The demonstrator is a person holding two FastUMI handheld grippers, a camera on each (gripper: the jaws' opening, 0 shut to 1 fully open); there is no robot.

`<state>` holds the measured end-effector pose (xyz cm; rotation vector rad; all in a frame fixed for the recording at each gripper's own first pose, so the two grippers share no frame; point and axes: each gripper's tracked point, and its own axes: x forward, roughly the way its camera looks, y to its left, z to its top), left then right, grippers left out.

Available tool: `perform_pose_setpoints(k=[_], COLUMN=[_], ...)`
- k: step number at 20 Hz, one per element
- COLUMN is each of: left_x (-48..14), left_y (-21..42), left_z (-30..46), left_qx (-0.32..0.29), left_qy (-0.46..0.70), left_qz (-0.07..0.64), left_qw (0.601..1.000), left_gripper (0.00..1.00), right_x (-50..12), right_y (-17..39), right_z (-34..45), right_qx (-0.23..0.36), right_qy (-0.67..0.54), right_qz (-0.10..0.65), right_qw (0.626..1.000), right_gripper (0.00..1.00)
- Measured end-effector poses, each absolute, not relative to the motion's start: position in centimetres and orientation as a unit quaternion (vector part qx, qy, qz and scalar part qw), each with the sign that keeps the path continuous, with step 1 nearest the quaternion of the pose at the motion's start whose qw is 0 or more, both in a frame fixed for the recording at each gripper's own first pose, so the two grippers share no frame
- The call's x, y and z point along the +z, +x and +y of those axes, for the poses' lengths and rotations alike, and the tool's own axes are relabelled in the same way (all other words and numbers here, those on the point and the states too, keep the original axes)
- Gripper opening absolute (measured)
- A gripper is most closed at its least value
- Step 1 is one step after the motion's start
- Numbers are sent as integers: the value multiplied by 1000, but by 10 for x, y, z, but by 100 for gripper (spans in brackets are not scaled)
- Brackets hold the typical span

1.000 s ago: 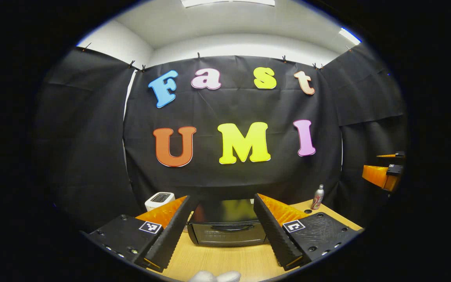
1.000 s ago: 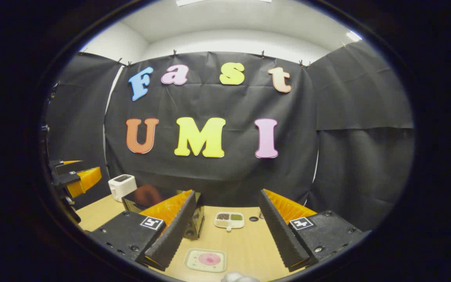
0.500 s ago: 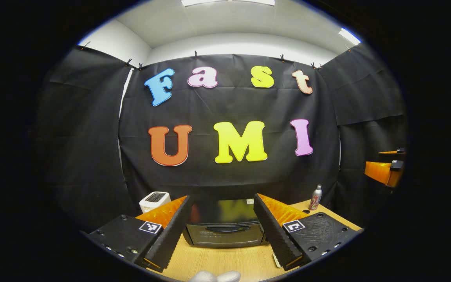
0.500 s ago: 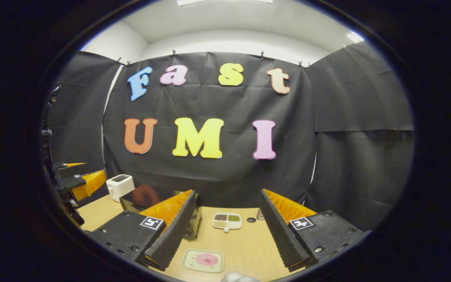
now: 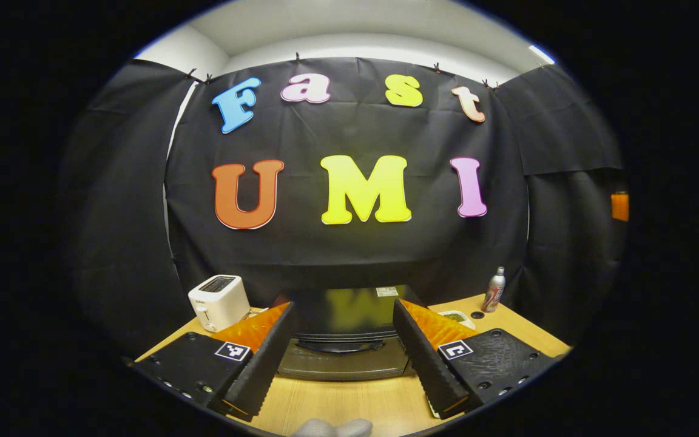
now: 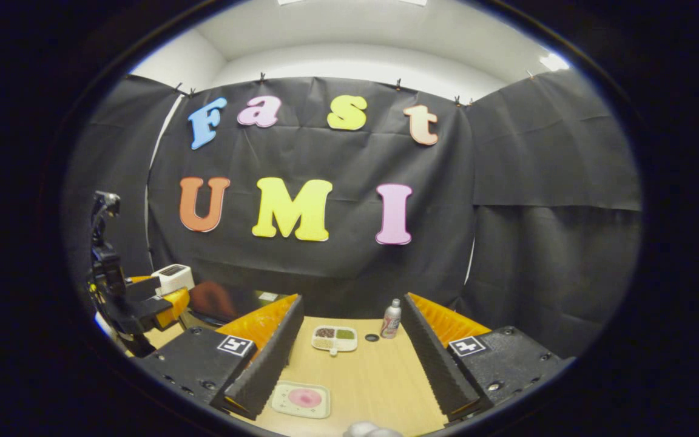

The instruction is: Open the electric oven with the left hand, put the food in, and close the electric oven.

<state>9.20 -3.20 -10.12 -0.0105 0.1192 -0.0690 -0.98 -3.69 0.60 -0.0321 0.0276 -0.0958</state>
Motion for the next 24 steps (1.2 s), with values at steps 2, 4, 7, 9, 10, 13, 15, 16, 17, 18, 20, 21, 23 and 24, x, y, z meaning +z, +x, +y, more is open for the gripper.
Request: perform_pose_setpoints(k=[2, 4, 7, 9, 10, 13, 15, 16, 17, 18, 20, 21, 23, 24], left_x=[-125, -147, -171, -188, -196, -202, -206, -208, -210, -208, -210, -211, -213, -213], left_y=[108, 125, 150, 161, 165, 171, 170, 172, 169, 166, 160, 155, 145, 138], left_z=[-35, -33, -34, -33, -31, -30, -32, -31, -32, -32, -31, -31, -31, -31], left_qx=[-35, -31, -30, -27, -20, -21, -23, -23, -22, -23, -23, -24, -26, -27], left_qy=[-2, 7, 10, 5, 7, -3, -2, -1, -4, -4, -5, -3, -1, 0], left_qz=[72, 89, 109, 127, 138, 143, 153, 157, 161, 162, 164, 165, 164, 166], left_qw=[997, 995, 994, 992, 990, 989, 988, 987, 987, 987, 986, 986, 986, 986], left_gripper=[96, 97, 97, 97, 96, 97, 95, 96, 95, 96, 96, 96, 96, 96], right_x=[5, 2, 1, -1, -2, -3, -5, -8, -10, -13, -17, -17, -21, -23], right_y=[-13, -15, -16, -16, -16, -16, -15, -15, -15, -15, -15, -15, -17, -17], right_z=[-44, -50, -56, -57, -57, -57, -58, -56, -55, -54, -51, -50, -47, -47], right_qx=[-57, -67, -76, -78, -79, -80, -80, -78, -76, -75, -70, -68, -63, -61], right_qy=[-18, -26, -34, -31, -28, -25, -23, -21, -20, -21, -18, -17, -17, -16], right_qz=[20, 27, 36, 40, 42, 43, 45, 46, 47, 49, 51, 53, 55, 55], right_qw=[998, 997, 996, 996, 996, 996, 996, 996, 996, 996, 996, 996, 996, 996], right_gripper=[100, 100, 100, 100, 100, 100, 100, 100, 100, 100, 100, 100, 100, 100])
